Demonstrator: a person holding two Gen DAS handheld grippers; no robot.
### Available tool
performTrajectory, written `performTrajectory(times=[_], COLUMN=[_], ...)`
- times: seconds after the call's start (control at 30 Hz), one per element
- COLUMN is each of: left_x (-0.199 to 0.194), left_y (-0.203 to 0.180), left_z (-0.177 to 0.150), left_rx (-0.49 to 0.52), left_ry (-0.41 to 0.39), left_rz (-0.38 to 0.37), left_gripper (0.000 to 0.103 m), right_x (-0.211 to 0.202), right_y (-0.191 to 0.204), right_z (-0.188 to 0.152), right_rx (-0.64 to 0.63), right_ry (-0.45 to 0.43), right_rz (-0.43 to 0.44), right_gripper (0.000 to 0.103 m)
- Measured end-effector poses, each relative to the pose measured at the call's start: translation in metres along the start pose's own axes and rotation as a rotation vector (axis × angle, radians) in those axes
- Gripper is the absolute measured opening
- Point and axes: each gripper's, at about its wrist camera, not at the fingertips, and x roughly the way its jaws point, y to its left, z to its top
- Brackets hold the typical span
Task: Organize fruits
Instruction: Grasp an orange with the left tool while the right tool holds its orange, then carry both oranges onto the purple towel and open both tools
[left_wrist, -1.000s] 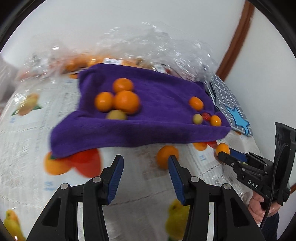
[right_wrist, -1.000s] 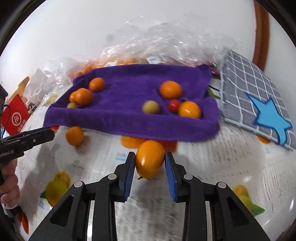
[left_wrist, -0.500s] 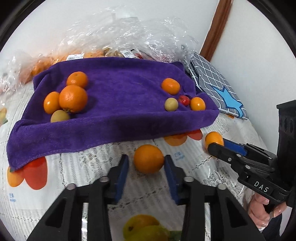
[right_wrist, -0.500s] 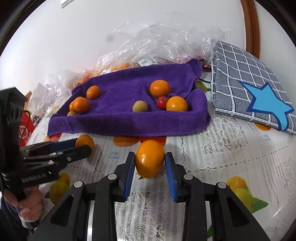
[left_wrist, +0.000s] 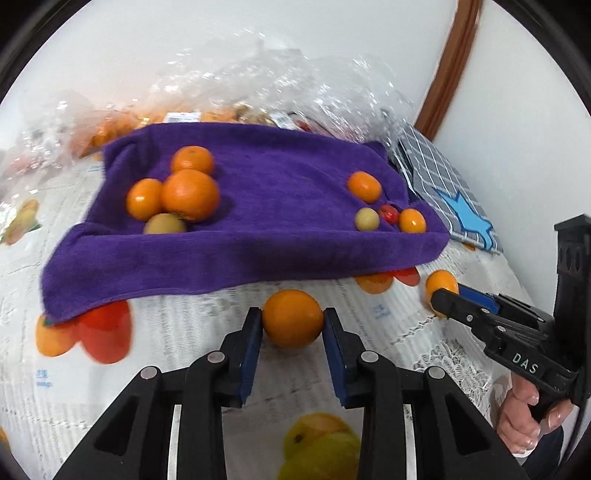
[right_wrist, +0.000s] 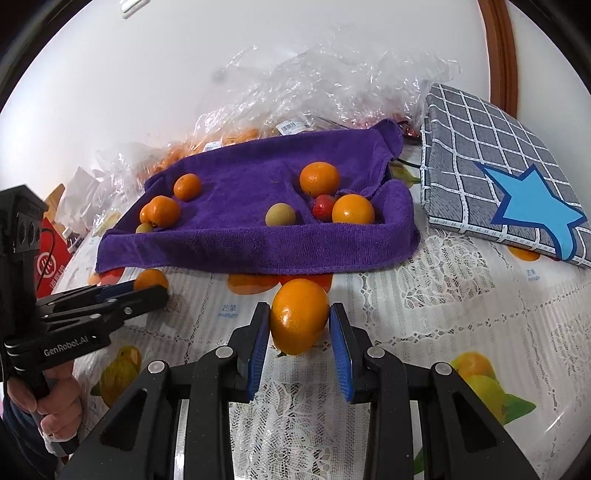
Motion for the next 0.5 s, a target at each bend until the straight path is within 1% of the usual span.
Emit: performTrajectory(times=[0.17,0.23,0.4,0.5], left_x=[-0.015,-0.02,-0.033,-0.039], left_y=[0.025,0.032,0.042,0.046], left_z=[-0.002,-0.001,-0.003,-0.004], left_rx=[-0.088,-0.114,-0.126,-0.135], left_ry=[-0.05,-0.068,-0.126,-0.147], left_rz=[-0.029,-0.029,0.029,0.05], left_gripper=[0.031,0.031,0.031,0.031], right_x=[-0.002,-0.003,-0.006,-0.007], right_y=[0.002,0.002,-0.005,-0.01], right_z=[0.0,-0.001,-0.001,0.0], right_rx=[-0.005,-0.003,0.037,0.063], right_ry=[-0.008,-0.014,-0.032,-0.036], right_rz=[-0.009,-0.014,-0.024,-0.027], right_gripper=[0.033,0.033,0.033,0.033])
